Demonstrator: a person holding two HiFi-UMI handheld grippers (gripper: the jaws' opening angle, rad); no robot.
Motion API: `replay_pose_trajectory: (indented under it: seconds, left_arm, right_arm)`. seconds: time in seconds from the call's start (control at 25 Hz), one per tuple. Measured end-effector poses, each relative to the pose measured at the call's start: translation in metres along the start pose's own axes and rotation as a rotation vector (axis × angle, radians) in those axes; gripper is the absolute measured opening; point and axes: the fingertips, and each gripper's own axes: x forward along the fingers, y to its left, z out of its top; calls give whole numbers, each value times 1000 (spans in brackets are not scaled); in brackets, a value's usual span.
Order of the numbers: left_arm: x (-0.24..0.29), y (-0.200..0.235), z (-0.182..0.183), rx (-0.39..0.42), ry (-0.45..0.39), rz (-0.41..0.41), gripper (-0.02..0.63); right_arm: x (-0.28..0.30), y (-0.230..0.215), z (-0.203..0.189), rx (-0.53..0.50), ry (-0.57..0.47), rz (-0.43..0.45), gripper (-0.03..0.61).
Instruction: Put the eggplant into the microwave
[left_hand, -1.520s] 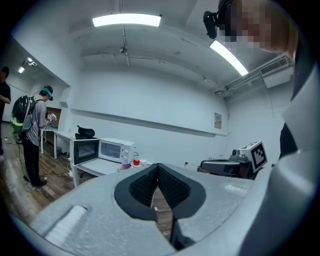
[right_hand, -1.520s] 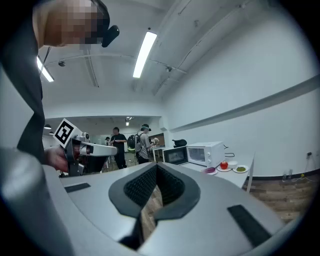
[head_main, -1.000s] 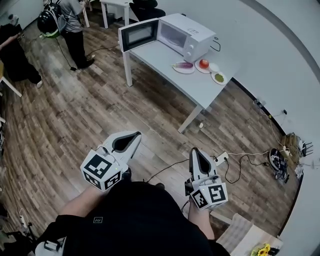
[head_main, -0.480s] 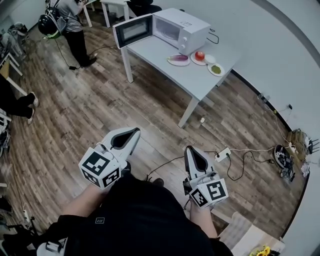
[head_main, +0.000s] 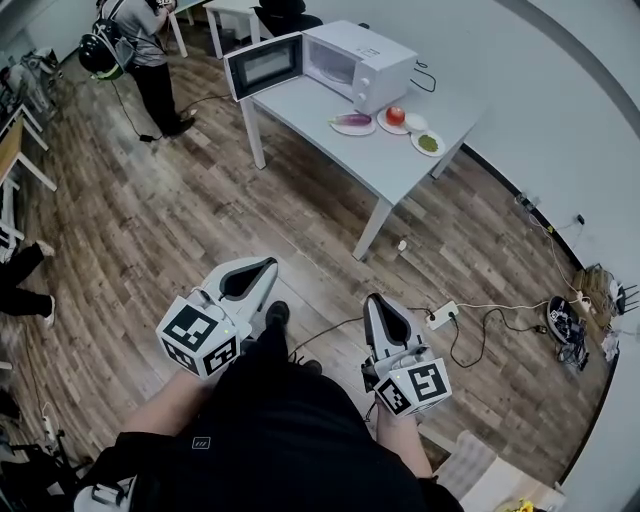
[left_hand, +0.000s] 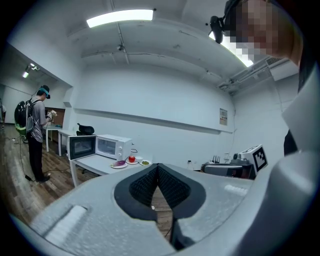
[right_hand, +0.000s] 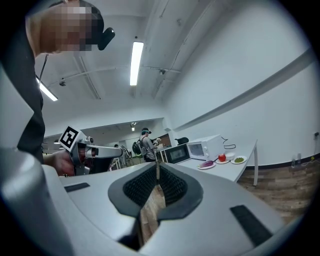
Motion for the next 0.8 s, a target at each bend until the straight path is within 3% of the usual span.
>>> replay_pose_trajectory:
  seconds: [0.36, 0.8]
  left_arm:
    - [44, 36, 5, -12, -21, -19, 8]
    - [107, 131, 38, -8, -40, -39, 8]
  right_arm:
    - [40, -29, 5, -19, 21, -16, 18]
    - [149, -70, 25, -33, 31, -33, 18]
